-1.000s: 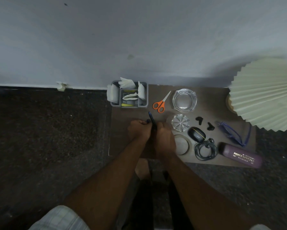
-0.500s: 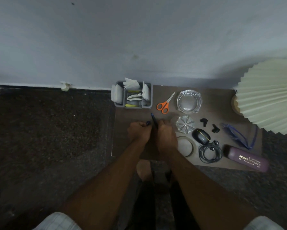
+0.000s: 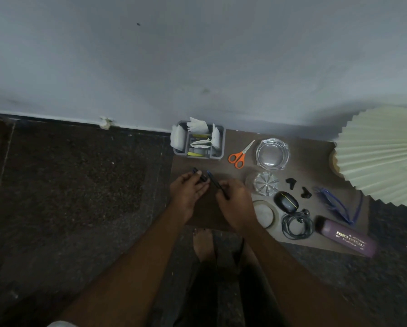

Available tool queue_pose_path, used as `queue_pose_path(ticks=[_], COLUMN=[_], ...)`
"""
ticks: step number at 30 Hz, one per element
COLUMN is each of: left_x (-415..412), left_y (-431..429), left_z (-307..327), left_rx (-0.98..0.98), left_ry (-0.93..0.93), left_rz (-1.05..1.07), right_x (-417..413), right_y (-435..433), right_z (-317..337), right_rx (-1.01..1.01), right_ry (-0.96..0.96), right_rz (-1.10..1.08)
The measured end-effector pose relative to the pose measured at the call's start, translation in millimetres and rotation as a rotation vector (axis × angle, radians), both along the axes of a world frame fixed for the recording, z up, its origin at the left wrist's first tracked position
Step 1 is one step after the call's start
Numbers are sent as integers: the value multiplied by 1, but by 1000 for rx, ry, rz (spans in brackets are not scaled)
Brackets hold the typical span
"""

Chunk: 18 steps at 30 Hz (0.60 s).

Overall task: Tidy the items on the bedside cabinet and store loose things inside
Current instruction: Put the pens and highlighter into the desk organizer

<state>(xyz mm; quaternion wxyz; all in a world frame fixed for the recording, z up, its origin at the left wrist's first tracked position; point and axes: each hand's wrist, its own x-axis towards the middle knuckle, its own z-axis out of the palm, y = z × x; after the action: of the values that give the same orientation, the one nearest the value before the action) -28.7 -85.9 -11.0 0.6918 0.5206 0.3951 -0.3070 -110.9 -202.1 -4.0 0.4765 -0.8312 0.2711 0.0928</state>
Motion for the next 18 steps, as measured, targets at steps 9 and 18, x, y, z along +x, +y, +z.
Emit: queue_pose_path(ticks=[9,18], left_x=[5,2], left_y=[7,11], left_z=[13,20], left_rx=[-25,-22], left_ry=[-105,-131], left_rz=[104,128], right_x=[8,9], right_y=[-5,-9], right_z=[10,12], right_rx=[53,30], right_ry=[28,4], right_rz=[83,118])
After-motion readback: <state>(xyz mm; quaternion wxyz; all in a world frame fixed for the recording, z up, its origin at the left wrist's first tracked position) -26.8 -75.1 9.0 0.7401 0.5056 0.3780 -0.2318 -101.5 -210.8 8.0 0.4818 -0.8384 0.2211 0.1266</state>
